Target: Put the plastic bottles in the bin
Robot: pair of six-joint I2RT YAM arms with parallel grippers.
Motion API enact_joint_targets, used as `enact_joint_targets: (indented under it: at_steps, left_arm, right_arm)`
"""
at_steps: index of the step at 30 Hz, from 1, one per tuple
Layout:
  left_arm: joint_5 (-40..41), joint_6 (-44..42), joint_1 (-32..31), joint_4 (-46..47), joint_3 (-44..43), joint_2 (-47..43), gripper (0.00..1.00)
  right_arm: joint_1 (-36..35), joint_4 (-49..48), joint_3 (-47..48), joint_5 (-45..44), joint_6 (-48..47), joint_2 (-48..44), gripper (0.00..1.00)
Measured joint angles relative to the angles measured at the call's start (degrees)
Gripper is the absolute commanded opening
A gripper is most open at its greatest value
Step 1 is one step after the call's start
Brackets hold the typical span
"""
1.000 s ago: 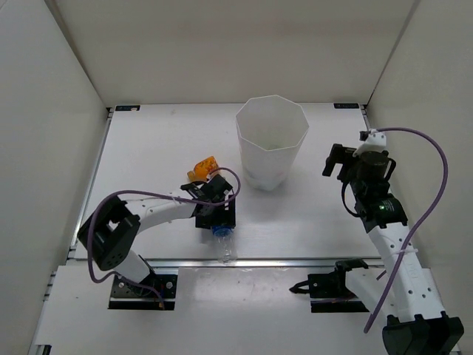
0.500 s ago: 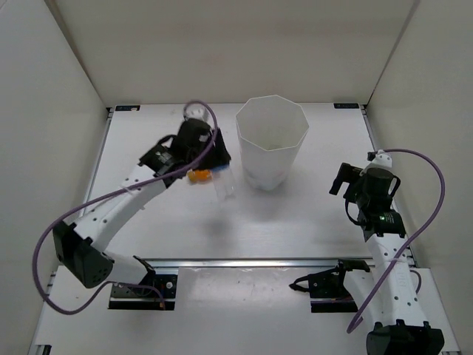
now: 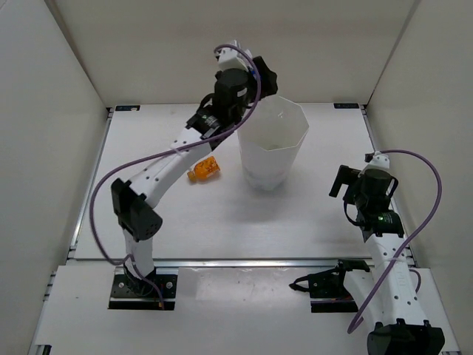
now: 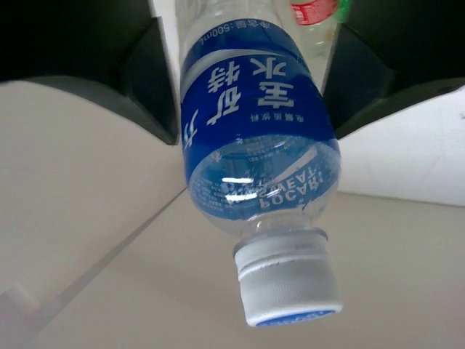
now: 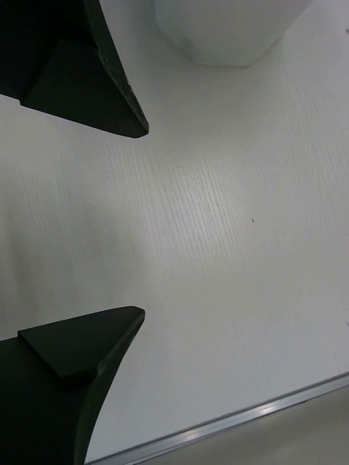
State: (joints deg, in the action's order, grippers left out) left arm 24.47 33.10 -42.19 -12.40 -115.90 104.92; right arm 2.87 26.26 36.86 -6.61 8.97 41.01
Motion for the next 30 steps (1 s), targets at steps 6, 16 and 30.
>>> enact_joint_targets:
  at_steps: [6, 16, 30]
  left_arm:
    - [-3.32, -2.82, -0.35, -5.01, -1.64, 8.74, 0.99]
    - [-24.11, -12.48, 12.74, -11.67, 8.0, -12.81, 0.98]
    - [-49.05, -30.21, 32.65, -13.22, 36.39, -7.15, 0.99]
  right_arm:
    - [0.98, 1.14, 0.46, -0.44, -1.81, -0.61, 0.99]
    - [0.5, 1.2, 2.45, 1.9, -4.72, 0.63, 0.99]
    - [1.75, 1.84, 2.45, 6.71, 0.96, 6.16, 0.99]
